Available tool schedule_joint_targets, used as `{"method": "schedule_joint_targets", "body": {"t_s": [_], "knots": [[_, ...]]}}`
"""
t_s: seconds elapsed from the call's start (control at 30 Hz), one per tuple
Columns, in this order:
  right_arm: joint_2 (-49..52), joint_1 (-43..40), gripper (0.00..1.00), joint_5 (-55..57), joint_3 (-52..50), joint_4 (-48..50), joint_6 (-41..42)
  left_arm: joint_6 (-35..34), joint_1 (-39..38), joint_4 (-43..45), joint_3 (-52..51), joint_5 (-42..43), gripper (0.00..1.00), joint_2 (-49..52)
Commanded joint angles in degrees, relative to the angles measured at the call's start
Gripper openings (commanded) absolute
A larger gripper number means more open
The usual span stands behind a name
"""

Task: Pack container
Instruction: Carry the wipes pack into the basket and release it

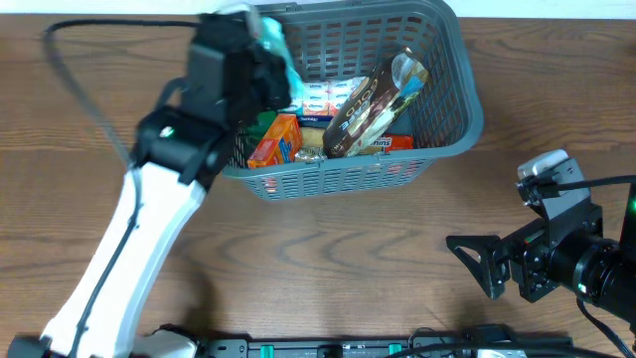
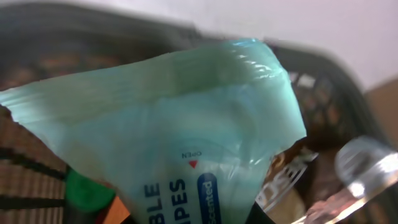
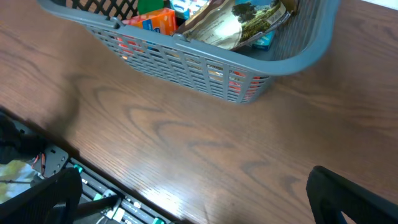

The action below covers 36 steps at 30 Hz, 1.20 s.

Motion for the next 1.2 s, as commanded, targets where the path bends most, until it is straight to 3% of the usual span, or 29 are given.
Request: {"method": "schedule_joint_targets", "body": {"t_s": [0.0,0.03,0.07,0.1,0.27,0.5,0.77,1.17], "knots": [[0.0,0.5,0.99,-0.2,0.2,-0.1,0.7,4.0,-0.2,0.2,0.4,5.9,0.21,0.9],[0.0,0.5,0.99,-0.2,0.2,-0.1,0.7,4.2,-0.2,0.0,0.4,6.2,0.35,1.0],[0.0,0.5,0.99,-0.2,0.2,-0.1,0.7,4.6,-0.2,-0.1,0.4,6.3,0.80,0.7],[0.0,0.5,0.99,-0.2,0.2,-0.1,0.7,5.0,-0.1,-0.4,0.4,6.3,0.99,0.2],[0.0,0.5,0.99,-0.2,0.2,-0.1,0.7,11.2,0.1,-2.8,0.4,5.5,0.99,-3.6],[0.0,0.5,0.99,-0.2,0.2,-0.1,0.7,12.4,1.0,-4.5,0.3,-6.9,0.98,-7.7],[0.0,0.5,0.99,-0.2,0.2,-0.1,0.7,12.4,1.0,-5.9,0.3,-6.6,0.99,-7.8],[0.0,0.5,0.99,-0.2,0.2,-0.1,0.7,12.0,1.0,-15.2,0.3,-6.0,0.99,-7.8]]}}
